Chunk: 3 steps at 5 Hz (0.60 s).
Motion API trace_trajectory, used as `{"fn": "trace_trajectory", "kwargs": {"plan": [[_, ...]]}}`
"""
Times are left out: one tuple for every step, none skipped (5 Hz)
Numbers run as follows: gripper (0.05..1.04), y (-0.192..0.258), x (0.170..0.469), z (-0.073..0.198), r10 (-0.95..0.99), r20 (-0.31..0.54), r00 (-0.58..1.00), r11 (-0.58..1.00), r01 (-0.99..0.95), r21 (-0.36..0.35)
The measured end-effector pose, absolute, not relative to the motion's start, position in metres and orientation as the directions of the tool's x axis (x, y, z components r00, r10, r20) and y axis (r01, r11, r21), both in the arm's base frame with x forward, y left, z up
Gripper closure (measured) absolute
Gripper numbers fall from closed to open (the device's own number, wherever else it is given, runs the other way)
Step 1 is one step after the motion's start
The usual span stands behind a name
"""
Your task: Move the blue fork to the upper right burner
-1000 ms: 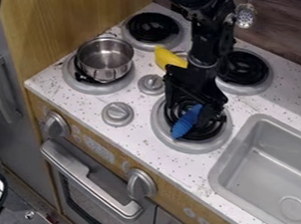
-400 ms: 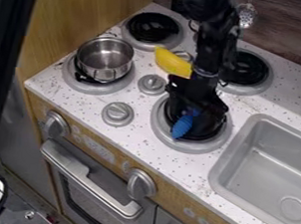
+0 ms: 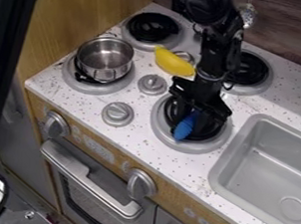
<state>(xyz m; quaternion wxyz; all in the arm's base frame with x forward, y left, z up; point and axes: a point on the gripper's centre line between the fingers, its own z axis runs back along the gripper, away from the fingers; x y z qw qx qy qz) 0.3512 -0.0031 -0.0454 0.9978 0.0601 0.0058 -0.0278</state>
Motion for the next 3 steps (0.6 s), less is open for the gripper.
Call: {"fn": "trace_trajectory", "kwargs": {"plan": [[0.673,-0.004,0.352,-0.043,-0.097,-0.003,0.995,0.984,0.096,0.149],[0.673,-0.002,0.367,-0.03,-0.122,0.057,0.991,0.974,0.109,0.197],[0.673,-0.006,0.398,-0.009,-0.125,0.156,0.98,0.978,0.095,0.186]]}}
